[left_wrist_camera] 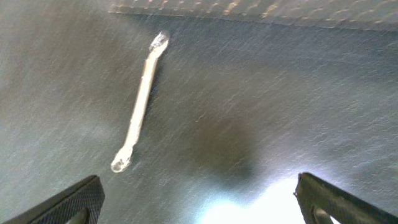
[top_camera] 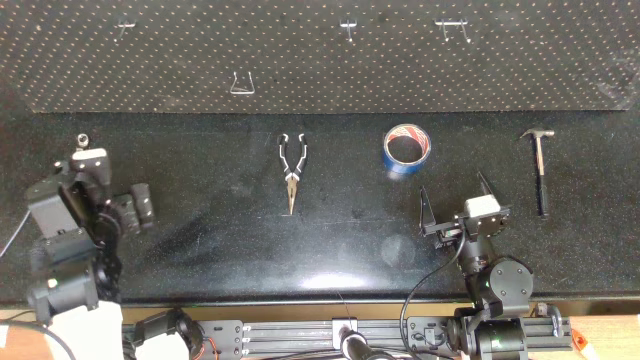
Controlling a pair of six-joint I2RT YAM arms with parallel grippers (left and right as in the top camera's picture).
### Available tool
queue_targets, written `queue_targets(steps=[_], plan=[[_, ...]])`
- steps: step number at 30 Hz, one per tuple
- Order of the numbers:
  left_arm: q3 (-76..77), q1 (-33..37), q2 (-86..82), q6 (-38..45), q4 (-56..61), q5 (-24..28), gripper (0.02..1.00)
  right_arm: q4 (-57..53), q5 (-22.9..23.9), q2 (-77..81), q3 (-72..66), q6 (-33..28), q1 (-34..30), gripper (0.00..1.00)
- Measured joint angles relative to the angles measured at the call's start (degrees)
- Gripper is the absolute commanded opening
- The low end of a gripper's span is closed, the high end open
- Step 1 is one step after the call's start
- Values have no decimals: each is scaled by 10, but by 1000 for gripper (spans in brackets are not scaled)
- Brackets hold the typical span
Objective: Place Tools Onto Pegboard
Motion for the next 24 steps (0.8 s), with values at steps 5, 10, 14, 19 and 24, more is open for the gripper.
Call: queue_targets(steps=[5, 10, 14, 19, 24], plan=[[1, 143, 42, 100, -46, -78, 993, 0, 0, 0, 0, 0, 0, 998], [2, 278, 56, 195, -97, -35, 993, 0, 0, 0, 0, -2, 0, 998], [2, 314, 59, 243, -102, 65, 996, 0, 0, 0, 0, -2, 0, 1000], [2, 332, 141, 252, -28, 197, 993, 0, 0, 0, 0, -2, 0, 998], [9, 411, 185, 252, 82, 307, 993, 0, 0, 0, 0, -2, 0, 998]])
